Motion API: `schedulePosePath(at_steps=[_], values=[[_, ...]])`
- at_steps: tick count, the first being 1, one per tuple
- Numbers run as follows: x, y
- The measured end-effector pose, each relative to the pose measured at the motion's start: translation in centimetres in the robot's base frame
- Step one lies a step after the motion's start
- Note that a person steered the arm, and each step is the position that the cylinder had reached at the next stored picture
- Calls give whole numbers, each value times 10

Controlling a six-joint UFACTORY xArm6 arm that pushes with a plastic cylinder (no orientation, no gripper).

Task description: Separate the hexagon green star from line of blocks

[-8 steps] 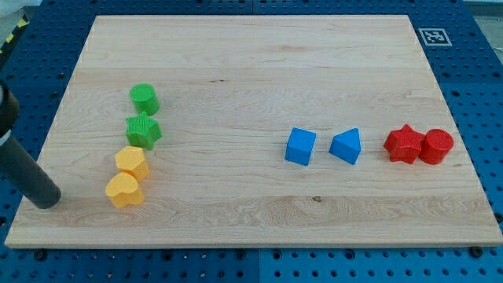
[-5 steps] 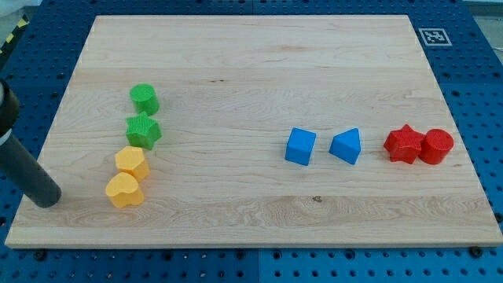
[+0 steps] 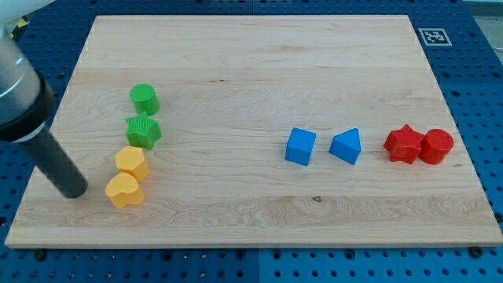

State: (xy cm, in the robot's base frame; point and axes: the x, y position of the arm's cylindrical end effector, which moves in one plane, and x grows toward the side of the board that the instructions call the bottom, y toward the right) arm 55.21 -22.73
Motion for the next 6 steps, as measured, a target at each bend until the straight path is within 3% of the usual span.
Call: schedulePosePath(at_steps=[3, 6], values=[[-55, 70], [-42, 27]])
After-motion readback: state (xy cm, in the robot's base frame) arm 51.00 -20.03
